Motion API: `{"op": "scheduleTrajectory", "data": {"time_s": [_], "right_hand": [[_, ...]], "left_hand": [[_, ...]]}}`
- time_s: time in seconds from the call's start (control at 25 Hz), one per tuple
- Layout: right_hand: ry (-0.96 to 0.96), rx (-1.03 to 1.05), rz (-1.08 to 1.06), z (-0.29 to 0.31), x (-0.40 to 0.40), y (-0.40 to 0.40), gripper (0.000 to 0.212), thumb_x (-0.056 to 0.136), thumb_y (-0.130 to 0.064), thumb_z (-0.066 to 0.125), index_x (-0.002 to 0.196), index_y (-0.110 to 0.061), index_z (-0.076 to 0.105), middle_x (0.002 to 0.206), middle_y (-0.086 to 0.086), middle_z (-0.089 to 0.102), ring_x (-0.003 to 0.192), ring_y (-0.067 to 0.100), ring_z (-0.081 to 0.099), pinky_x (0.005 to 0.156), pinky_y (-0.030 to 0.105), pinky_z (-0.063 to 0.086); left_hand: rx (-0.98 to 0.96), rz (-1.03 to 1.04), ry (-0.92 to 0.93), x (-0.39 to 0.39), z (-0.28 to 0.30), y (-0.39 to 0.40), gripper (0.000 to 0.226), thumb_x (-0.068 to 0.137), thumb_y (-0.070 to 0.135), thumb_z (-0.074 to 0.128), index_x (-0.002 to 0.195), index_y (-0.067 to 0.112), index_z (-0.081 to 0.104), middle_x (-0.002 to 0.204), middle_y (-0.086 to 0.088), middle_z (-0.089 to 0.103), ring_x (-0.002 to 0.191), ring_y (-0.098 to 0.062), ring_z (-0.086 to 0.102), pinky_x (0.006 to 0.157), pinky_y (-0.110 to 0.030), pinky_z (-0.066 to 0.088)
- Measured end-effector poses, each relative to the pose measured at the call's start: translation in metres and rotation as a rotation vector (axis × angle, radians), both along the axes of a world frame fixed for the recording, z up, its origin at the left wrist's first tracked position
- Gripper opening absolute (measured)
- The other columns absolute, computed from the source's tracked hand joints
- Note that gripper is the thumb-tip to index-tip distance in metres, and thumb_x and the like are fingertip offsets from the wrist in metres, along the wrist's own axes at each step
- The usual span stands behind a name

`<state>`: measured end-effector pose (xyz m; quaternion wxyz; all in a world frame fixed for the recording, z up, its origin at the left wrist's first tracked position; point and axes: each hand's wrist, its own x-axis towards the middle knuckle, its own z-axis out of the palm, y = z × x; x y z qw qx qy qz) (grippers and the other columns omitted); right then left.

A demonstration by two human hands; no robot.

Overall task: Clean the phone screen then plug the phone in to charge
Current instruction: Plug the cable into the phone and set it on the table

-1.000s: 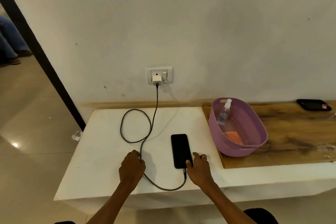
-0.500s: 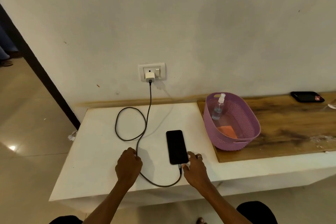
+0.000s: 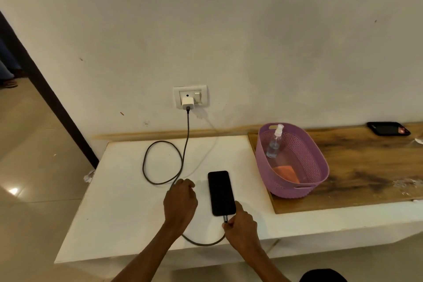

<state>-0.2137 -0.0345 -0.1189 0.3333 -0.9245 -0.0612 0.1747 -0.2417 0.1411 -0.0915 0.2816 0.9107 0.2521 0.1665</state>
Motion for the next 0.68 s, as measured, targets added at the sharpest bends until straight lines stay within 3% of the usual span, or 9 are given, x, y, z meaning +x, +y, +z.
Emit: {"op": "scheduleTrajectory", "data": {"time_s": [0.2,0.36,0.52,0.68], "right_hand": [[-0.001,-0.007,-0.008,-0.005,0.002,0.001,0.062,0.084,-0.017,0.066,0.139,-0.021,0.038,0.102,-0.003,0.068,0.091,0.011,0.066,0.094,0.029,0.051],[-0.002,-0.010,-0.042,-0.006,0.002,0.004,0.061,0.084,-0.023,0.068,0.137,-0.022,0.037,0.119,0.000,0.060,0.103,0.017,0.064,0.098,0.031,0.049],[-0.068,-0.067,-0.064,-0.004,0.001,0.010,0.065,0.080,-0.044,0.069,0.132,-0.022,0.035,0.132,0.006,0.040,0.108,0.022,0.062,0.092,0.026,0.051],[-0.138,-0.221,-0.061,-0.005,0.007,0.020,0.088,0.076,-0.062,0.062,0.143,-0.019,0.024,0.144,0.008,0.034,0.129,0.024,0.042,0.101,0.030,0.045]], "left_hand": [[0.091,0.109,-0.205,0.027,0.017,0.031,0.026,0.086,0.008,0.068,0.111,0.012,0.063,0.106,-0.002,0.065,0.096,-0.026,0.059,0.081,-0.041,0.052],[-0.012,0.075,-0.159,0.039,0.016,0.038,0.036,0.091,0.019,0.067,0.125,0.011,0.058,0.114,-0.001,0.067,0.105,-0.027,0.060,0.088,-0.041,0.051],[-0.187,0.100,-0.172,0.051,0.012,0.042,0.018,0.096,0.015,0.060,0.113,0.016,0.067,0.097,0.003,0.072,0.090,-0.019,0.068,0.072,-0.029,0.049],[-0.302,0.119,-0.222,0.054,0.011,0.045,0.016,0.095,0.010,0.060,0.106,0.015,0.069,0.094,0.003,0.072,0.079,-0.010,0.066,0.066,-0.020,0.047]]}}
